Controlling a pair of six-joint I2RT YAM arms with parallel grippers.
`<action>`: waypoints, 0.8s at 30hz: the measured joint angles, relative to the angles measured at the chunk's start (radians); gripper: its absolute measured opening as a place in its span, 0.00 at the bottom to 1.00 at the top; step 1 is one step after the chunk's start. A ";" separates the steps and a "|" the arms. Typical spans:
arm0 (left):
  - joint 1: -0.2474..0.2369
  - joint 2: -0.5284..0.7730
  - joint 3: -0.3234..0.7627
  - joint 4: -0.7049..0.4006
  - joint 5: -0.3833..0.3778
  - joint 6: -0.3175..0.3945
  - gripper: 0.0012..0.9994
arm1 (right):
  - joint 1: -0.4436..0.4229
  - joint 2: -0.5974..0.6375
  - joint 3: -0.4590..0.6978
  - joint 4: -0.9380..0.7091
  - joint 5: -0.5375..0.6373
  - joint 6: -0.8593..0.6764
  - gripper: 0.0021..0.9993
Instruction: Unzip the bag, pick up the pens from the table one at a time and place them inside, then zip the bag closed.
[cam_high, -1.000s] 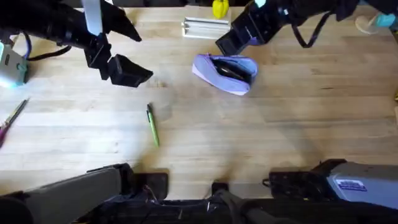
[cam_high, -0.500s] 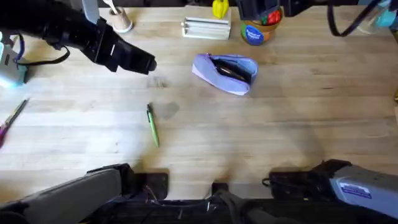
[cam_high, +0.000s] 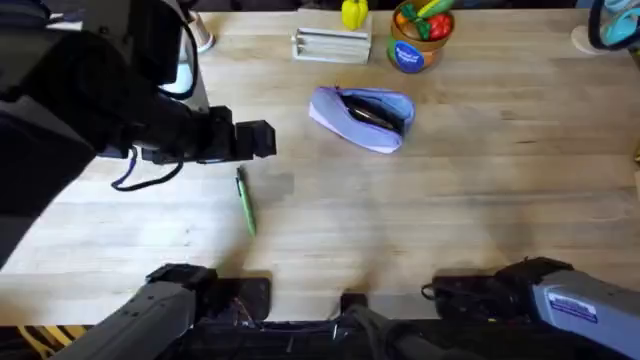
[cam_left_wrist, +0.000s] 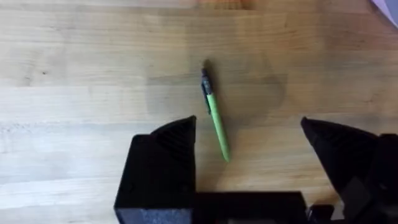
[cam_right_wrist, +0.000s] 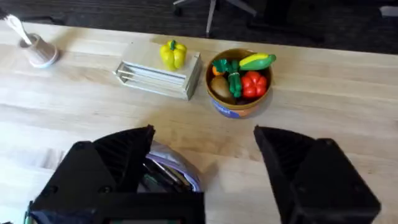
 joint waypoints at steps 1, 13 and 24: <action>-0.008 0.000 -0.040 0.022 -0.001 -0.058 1.00 | -0.002 0.000 0.000 -0.029 0.000 0.025 1.00; -0.076 -0.001 -0.256 0.075 -0.005 -0.319 1.00 | -0.030 -0.006 0.000 -0.053 0.000 0.052 1.00; -0.182 -0.002 -0.340 0.159 -0.074 -0.419 0.99 | -0.030 -0.007 0.000 -0.050 0.000 0.052 1.00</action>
